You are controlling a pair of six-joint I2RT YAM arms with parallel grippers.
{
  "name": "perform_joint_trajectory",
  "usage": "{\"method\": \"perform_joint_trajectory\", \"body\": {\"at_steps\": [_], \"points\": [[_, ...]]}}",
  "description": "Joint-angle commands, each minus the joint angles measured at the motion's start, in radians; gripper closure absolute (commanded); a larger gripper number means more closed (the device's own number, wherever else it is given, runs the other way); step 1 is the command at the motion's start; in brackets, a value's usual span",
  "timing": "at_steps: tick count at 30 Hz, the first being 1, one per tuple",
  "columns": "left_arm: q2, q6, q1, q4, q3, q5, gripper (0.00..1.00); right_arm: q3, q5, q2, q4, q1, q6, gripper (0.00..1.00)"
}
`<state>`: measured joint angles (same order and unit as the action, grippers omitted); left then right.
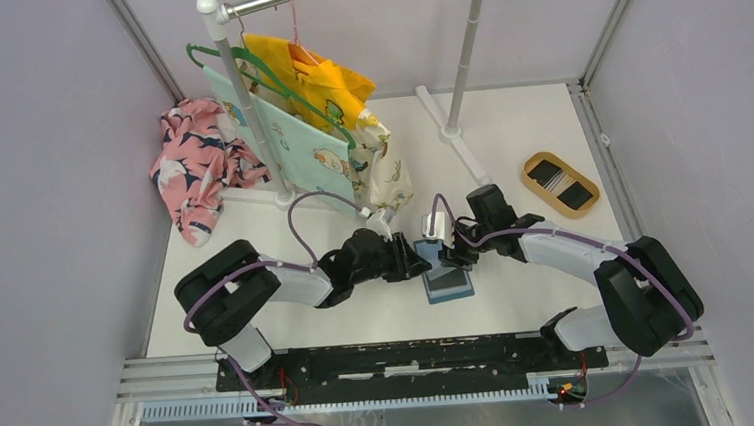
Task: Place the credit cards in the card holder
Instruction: Open the card holder at the center of the board.
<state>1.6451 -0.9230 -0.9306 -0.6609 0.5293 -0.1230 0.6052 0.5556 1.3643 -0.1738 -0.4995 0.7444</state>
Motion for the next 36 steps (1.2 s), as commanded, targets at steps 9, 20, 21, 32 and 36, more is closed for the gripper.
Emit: {"method": "perform_joint_trajectory", "body": {"at_steps": [9, 20, 21, 32, 36], "points": [[0.052, -0.078, 0.004, -0.112, -0.005, 0.004, 0.55, 0.005, 0.002, -0.004, 0.014, -0.001, -0.007, 0.45], [0.091, -0.135, 0.005, -0.203, -0.02, -0.017, 0.55, 0.007, 0.009, -0.006, 0.013, -0.002, -0.008, 0.45], [0.097, -0.14, 0.004, -0.214, -0.021, -0.02, 0.55, 0.007, 0.01, -0.008, 0.013, -0.001, -0.008, 0.45], [0.11, -0.194, 0.004, -0.313, -0.055, -0.011, 0.54, 0.016, 0.048, -0.027, 0.004, 0.0, -0.02, 0.42], [0.128, -0.214, 0.004, -0.362, -0.061, -0.014, 0.54, 0.022, 0.097, -0.049, -0.008, 0.011, -0.023, 0.38]]}}
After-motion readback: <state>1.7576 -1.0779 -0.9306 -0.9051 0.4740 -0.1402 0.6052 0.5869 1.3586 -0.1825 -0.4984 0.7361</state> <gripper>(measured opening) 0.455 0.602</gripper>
